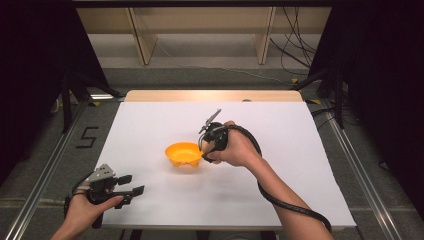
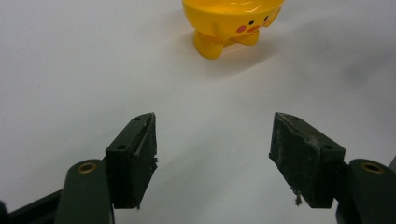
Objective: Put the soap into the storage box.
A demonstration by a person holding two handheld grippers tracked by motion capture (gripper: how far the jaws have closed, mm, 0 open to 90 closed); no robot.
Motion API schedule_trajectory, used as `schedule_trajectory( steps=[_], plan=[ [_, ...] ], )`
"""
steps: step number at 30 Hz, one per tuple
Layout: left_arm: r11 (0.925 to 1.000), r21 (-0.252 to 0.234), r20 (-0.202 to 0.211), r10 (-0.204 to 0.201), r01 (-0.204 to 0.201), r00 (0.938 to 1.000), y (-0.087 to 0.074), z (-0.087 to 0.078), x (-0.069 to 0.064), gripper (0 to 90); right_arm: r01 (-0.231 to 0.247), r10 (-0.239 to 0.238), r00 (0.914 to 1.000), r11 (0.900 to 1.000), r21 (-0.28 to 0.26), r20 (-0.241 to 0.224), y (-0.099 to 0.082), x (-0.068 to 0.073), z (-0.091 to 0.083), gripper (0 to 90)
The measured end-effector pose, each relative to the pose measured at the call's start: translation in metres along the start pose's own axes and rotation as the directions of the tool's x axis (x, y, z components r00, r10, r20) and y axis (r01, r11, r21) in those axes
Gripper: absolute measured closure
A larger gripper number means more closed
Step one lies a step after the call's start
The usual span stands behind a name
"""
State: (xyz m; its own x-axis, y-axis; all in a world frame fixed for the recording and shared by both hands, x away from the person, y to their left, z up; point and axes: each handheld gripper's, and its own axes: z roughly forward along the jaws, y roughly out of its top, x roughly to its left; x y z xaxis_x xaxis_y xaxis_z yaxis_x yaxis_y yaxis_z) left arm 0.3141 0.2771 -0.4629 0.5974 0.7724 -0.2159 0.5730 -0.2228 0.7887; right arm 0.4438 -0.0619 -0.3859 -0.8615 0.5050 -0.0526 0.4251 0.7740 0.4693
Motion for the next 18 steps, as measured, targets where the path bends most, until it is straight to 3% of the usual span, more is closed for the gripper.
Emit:
schedule_trajectory(
  steps=[18],
  plan=[
    [1.0, 0.002, 0.002, 0.0, 0.0, 1.0, 0.0002, -0.0003, 0.0001, 31.4, 0.017, -0.017, 0.9998, 0.9998, -0.009, 0.001, 0.0084, 0.0004, 0.0023, 33.5]
  ],
)
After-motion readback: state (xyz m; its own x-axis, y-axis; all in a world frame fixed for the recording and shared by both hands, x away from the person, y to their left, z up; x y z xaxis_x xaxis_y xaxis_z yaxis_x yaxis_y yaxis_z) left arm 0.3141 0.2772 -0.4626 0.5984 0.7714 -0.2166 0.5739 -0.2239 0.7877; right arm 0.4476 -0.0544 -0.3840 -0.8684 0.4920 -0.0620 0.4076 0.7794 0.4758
